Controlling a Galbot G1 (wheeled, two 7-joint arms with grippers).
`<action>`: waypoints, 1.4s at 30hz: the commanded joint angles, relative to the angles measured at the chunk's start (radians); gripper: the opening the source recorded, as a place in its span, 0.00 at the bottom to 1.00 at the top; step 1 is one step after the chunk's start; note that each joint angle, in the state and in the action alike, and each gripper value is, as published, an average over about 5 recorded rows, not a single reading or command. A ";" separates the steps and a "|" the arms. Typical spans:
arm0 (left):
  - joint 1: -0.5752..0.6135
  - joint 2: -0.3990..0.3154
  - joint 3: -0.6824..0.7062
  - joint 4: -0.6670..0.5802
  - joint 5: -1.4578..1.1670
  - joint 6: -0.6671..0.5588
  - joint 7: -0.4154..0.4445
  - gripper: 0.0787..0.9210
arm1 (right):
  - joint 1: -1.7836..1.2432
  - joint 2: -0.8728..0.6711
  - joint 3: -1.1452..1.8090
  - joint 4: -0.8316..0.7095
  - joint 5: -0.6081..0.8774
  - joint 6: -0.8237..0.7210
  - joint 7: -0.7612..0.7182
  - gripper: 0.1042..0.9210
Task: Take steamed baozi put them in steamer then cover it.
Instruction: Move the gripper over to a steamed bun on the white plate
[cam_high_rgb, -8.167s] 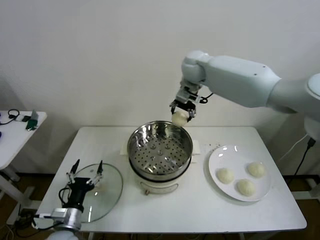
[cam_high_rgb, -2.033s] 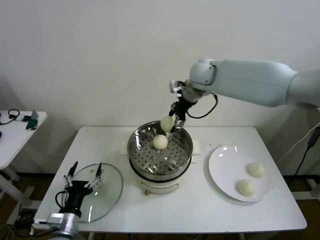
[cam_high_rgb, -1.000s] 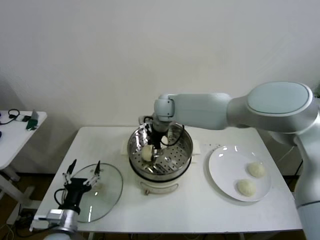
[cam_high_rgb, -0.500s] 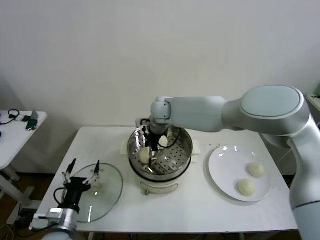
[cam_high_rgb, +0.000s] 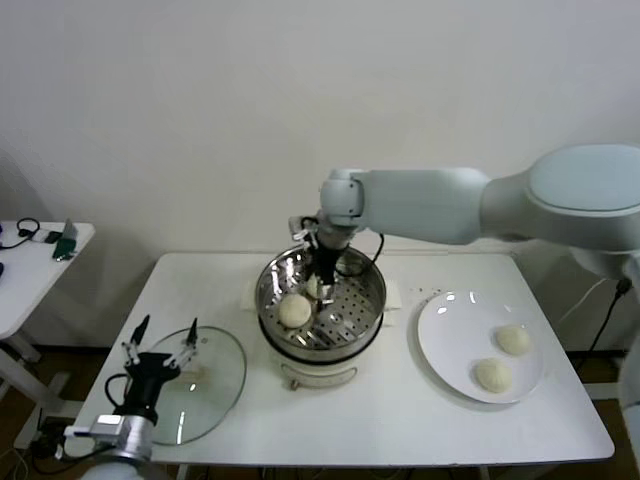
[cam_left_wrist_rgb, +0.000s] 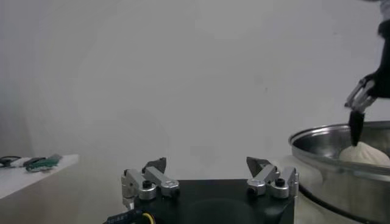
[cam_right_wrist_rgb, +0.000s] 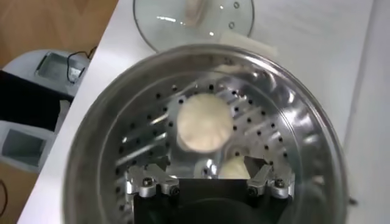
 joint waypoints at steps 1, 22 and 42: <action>-0.001 -0.002 0.006 -0.006 -0.008 0.017 -0.009 0.88 | 0.162 -0.254 -0.006 0.164 -0.052 0.043 -0.063 0.88; 0.002 -0.005 0.021 -0.039 0.011 0.046 -0.016 0.88 | -0.229 -0.842 0.115 0.248 -0.650 0.097 -0.105 0.88; 0.018 -0.025 0.025 -0.055 0.027 0.059 -0.025 0.88 | -0.578 -0.777 0.347 0.102 -0.769 0.126 -0.098 0.88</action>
